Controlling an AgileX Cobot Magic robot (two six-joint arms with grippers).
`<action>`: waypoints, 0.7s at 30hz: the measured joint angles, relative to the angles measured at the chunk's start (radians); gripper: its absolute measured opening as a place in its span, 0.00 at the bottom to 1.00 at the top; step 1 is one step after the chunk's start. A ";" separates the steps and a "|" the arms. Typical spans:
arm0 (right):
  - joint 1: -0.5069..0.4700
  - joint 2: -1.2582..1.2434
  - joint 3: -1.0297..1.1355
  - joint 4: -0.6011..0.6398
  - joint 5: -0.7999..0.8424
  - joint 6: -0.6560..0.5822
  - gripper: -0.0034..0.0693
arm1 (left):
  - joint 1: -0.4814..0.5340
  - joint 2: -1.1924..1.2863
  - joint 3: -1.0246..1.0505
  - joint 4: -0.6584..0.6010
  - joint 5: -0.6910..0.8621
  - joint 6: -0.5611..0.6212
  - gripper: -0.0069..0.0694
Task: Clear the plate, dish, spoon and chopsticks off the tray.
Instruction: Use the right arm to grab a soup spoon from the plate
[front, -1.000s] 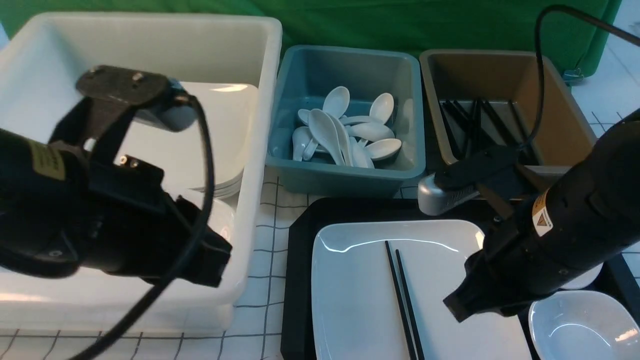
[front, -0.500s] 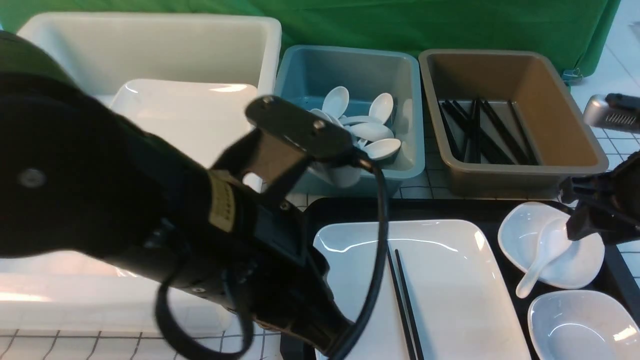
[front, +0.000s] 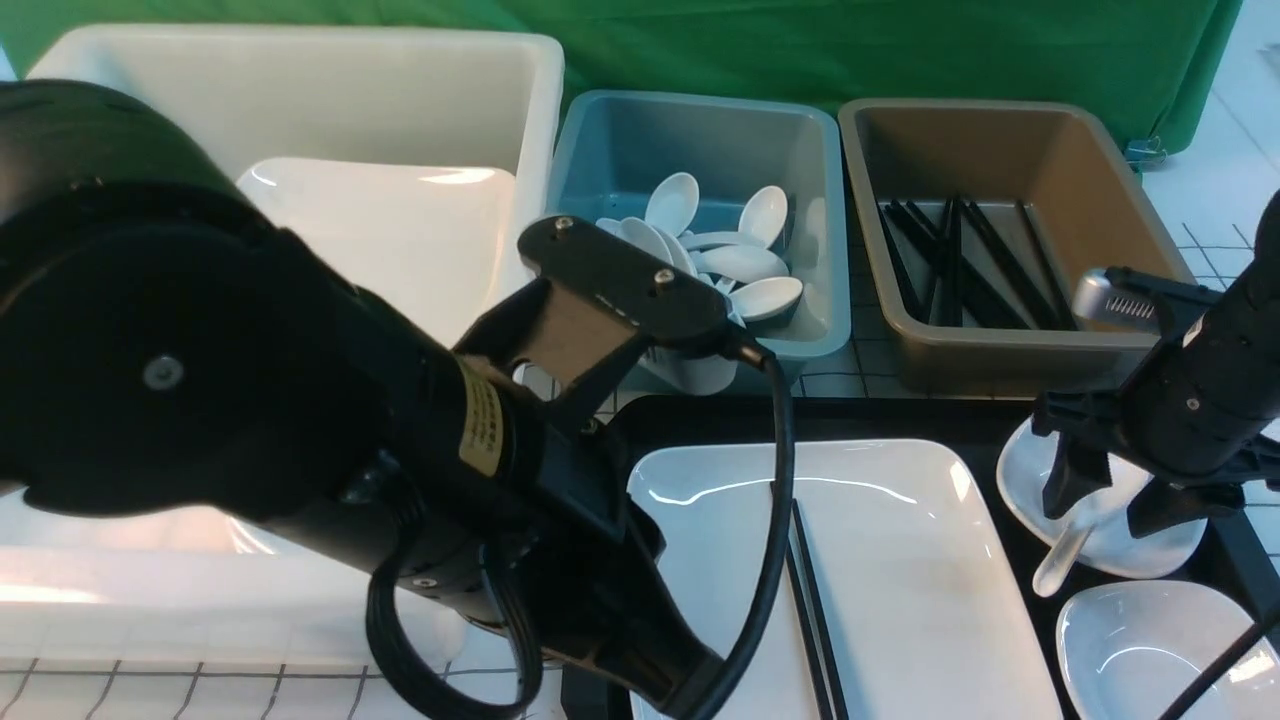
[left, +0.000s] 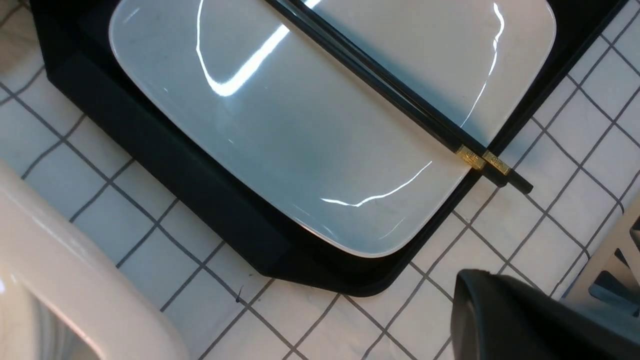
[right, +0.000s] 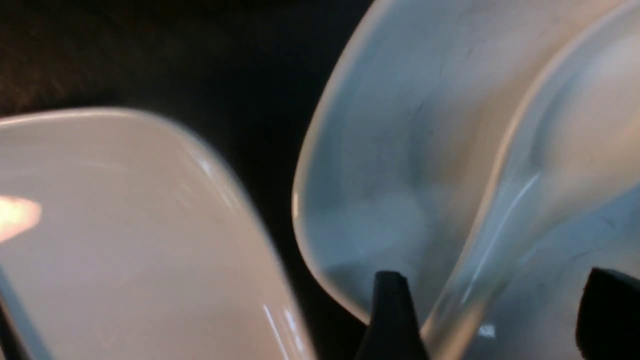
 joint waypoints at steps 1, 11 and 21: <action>0.000 0.009 -0.001 0.001 0.001 0.004 0.71 | 0.000 0.000 0.000 0.001 0.000 0.000 0.09; 0.000 0.038 -0.015 0.001 0.000 0.010 0.24 | 0.000 0.000 0.000 0.006 0.000 0.001 0.09; 0.000 0.032 -0.067 0.001 0.163 -0.030 0.26 | 0.000 0.000 0.000 0.010 0.000 0.001 0.09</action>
